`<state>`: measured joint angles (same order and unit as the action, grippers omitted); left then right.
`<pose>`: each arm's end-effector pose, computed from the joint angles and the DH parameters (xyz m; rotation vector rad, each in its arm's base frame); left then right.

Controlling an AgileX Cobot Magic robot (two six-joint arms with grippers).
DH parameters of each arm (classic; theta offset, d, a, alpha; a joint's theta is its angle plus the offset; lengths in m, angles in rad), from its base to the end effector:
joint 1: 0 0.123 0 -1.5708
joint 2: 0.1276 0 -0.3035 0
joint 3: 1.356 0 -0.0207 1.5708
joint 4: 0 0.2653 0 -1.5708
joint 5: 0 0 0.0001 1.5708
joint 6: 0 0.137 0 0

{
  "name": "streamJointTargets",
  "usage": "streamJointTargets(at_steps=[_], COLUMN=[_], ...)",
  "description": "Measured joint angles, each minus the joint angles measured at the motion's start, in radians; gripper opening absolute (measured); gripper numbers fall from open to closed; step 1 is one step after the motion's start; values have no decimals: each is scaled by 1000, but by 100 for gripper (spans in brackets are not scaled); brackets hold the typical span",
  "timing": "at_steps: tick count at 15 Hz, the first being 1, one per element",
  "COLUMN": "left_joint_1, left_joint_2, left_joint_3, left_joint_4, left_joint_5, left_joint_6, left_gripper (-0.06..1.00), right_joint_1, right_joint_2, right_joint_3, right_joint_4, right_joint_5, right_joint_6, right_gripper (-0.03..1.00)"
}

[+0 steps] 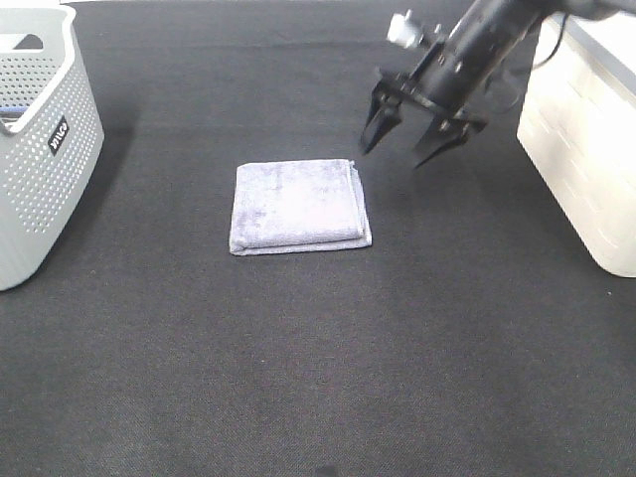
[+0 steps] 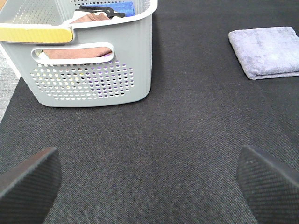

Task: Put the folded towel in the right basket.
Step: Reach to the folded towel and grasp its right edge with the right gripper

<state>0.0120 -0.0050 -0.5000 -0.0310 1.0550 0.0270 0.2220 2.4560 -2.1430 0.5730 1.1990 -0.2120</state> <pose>0.0299 -0.0033 0.2642 0.0167 2.0332 -0.0125 0.5164 0.1875 0.1288 -0.3756 2.8673 0.8143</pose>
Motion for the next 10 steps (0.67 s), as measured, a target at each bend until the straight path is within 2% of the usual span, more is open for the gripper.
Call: streamJointTargets(at_steps=[10], left_joint_1=[0], left_joint_2=[0], left_joint_3=[0], left_joint_4=[0], left_joint_5=[0], left_joint_6=[0], left_gripper=[97], right_joint_1=[0], right_joint_2=[120], right_joint_3=[-1], right_joint_4=[103], right_joint_5=[-7], right_joint_6=[-68], right_gripper=[75])
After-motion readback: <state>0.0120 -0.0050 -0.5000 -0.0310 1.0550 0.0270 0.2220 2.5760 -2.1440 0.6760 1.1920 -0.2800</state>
